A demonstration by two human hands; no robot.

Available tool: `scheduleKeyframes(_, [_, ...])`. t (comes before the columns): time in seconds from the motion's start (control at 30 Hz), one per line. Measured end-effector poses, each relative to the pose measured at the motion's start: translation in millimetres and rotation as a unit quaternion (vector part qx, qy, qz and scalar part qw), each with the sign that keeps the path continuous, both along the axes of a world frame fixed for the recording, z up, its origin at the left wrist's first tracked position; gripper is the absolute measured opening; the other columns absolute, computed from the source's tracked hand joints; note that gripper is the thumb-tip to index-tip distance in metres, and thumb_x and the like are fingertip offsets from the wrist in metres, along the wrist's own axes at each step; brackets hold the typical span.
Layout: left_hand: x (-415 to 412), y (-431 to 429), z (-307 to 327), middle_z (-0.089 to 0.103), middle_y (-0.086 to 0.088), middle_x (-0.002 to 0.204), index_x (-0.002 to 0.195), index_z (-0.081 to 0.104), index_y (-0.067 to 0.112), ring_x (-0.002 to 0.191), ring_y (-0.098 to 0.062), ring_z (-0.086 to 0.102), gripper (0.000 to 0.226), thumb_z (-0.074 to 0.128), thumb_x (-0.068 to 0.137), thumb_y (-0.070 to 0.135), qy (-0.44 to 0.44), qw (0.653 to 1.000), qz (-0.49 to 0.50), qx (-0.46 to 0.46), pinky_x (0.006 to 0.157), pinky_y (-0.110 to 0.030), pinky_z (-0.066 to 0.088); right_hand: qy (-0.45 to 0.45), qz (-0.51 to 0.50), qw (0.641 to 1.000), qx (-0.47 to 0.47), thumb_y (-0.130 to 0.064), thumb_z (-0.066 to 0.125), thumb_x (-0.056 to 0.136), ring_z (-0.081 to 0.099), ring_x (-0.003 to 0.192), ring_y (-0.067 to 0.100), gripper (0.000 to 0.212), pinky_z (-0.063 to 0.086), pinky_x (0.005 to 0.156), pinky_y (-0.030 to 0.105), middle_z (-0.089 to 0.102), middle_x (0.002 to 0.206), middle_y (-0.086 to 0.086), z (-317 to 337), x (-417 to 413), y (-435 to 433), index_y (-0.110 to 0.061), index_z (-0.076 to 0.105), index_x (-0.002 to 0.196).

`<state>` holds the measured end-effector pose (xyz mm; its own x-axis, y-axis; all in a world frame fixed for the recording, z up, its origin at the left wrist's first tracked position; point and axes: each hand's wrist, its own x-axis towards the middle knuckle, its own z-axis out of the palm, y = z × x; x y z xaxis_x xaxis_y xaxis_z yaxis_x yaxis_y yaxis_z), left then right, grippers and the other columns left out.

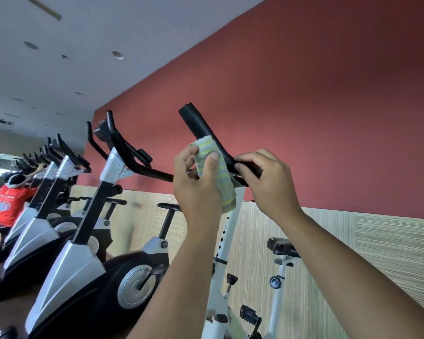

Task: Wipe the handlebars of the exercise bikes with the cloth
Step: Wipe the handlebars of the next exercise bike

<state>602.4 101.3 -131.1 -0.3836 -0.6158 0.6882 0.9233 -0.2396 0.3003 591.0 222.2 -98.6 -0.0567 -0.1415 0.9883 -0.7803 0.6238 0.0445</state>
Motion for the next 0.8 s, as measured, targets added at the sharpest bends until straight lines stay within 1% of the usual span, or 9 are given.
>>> scheduleKeyframes(0.1, [-1,-15,18,0.07,-0.002,0.106,0.108,0.063,0.031,0.096,-0.018,0.067,0.023,0.074,0.089,0.023,0.014,0.999,0.03,0.014,0.084,-0.039,0.058,-0.002,-0.004,1.0,0.004,-0.01,0.068,0.091,0.061,0.086,0.002,0.013,0.045,0.075,0.014,0.068,0.094,-0.007,0,1,0,-0.014,0.077,0.1])
scheduleKeyframes(0.13, [-1,-19,23,0.07,-0.003,0.106,0.11,0.063,0.029,0.094,-0.017,0.068,0.024,0.074,0.089,0.024,0.021,0.999,0.036,0.02,0.084,-0.038,0.058,-0.003,-0.002,1.0,0.004,-0.01,0.068,0.092,0.061,0.087,0.0,0.013,0.043,0.074,0.011,0.067,0.094,-0.007,0,0,1,-0.014,0.077,0.101])
scheduleKeyframes(0.27, [2,-10,18,0.069,0.002,0.102,0.115,0.059,0.022,0.079,0.002,0.063,0.025,0.07,0.093,0.02,0.03,0.999,0.011,0.017,0.068,-0.014,0.05,0.005,0.002,1.0,-0.009,-0.01,0.068,0.092,0.061,0.087,0.001,0.013,0.045,0.074,0.012,0.067,0.093,-0.008,-2,-2,1,-0.014,0.077,0.101])
scheduleKeyframes(0.37, [-2,-3,2,0.067,0.008,0.101,0.115,0.058,0.023,0.081,0.002,0.061,0.025,0.07,0.093,0.021,0.016,1.0,-0.019,-0.018,0.069,-0.018,0.052,0.018,-0.004,1.0,-0.019,-0.01,0.068,0.091,0.061,0.087,0.0,0.012,0.045,0.073,0.011,0.066,0.092,-0.008,-5,-3,-2,-0.014,0.077,0.099])
scheduleKeyframes(0.47, [-2,-14,10,0.066,0.001,0.107,0.114,0.059,0.024,0.085,0.001,0.06,0.025,0.071,0.093,0.024,0.009,1.0,0.008,-0.022,0.074,-0.018,0.052,0.019,-0.008,1.0,-0.021,-0.011,0.068,0.092,0.06,0.087,-0.001,0.012,0.043,0.072,0.01,0.066,0.093,-0.008,-5,-3,-4,-0.013,0.076,0.099])
scheduleKeyframes(0.6, [3,-30,29,0.069,-0.002,0.107,0.112,0.059,0.03,0.092,-0.013,0.065,0.023,0.071,0.092,0.027,0.023,0.999,0.023,0.001,0.084,-0.042,0.059,0.008,-0.007,1.0,-0.023,-0.011,0.068,0.093,0.059,0.089,-0.001,0.011,0.04,0.073,0.007,0.065,0.094,-0.008,-7,-2,-3,-0.014,0.075,0.1])
scheduleKeyframes(0.7, [4,-21,18,0.07,-0.002,0.104,0.114,0.058,0.027,0.084,-0.007,0.066,0.026,0.071,0.092,0.024,0.013,1.0,0.01,-0.017,0.075,-0.03,0.059,0.005,-0.009,1.0,-0.03,-0.01,0.067,0.092,0.06,0.088,0.002,0.013,0.042,0.076,0.008,0.066,0.096,-0.007,-8,-1,-4,-0.013,0.075,0.102])
scheduleKeyframes(0.73, [2,-17,10,0.07,-0.004,0.103,0.112,0.058,0.029,0.084,-0.01,0.067,0.025,0.072,0.091,0.024,0.002,1.0,0.002,-0.031,0.074,-0.032,0.059,0.004,-0.01,0.999,-0.032,-0.01,0.067,0.092,0.06,0.089,0.003,0.014,0.043,0.077,0.008,0.067,0.098,-0.006,-9,0,-4,-0.013,0.075,0.103])
scheduleKeyframes(0.8, [-2,-11,-5,0.069,-0.008,0.101,0.104,0.059,0.035,0.084,-0.021,0.068,0.024,0.074,0.089,0.025,-0.025,0.997,-0.01,-0.066,0.076,-0.048,0.06,0.005,-0.013,0.999,-0.033,-0.01,0.067,0.092,0.06,0.093,0.003,0.015,0.046,0.081,0.012,0.069,0.101,-0.005,-13,3,-3,-0.013,0.075,0.104])
